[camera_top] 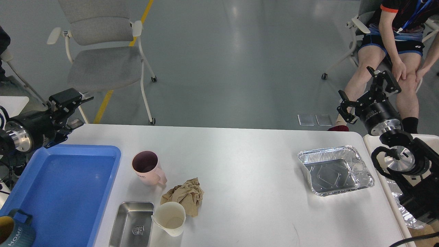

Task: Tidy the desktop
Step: 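Move the left gripper toward the pink mug on the table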

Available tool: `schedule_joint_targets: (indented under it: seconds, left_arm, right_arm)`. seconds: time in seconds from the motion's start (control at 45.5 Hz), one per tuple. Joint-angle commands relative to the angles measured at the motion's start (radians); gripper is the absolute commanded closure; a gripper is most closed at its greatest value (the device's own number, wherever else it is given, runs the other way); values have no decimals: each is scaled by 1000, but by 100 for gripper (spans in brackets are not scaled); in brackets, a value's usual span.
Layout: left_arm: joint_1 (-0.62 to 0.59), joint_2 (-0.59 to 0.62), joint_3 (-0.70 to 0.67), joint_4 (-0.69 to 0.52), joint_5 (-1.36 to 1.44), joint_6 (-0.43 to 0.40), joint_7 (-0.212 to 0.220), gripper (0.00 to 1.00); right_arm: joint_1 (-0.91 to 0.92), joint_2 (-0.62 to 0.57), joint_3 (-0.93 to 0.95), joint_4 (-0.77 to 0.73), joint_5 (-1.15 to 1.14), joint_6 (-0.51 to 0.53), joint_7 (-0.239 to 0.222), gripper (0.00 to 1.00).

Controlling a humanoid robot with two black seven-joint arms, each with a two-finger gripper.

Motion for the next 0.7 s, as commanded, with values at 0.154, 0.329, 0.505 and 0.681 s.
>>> schedule_joint_targets:
  seconds: [0.154, 0.329, 0.505, 0.681]
  left_arm:
    - [-124, 261, 291, -147, 79, -72, 51, 4]
    - [-123, 341, 309, -144, 154, -133, 45, 4]
    - [-126, 306, 308, -138, 202, -135, 44, 6]
    - [-116, 185, 312, -97, 292, -135, 47, 6]
  right_arm:
    - [-10, 27, 0, 0, -1, 0, 0, 0]
    - [-17, 24, 0, 1, -1, 0, 5, 0]
    - [-22, 26, 2, 1, -1, 0, 5, 0]
    - [-27, 21, 2, 1, -1, 0, 5, 0]
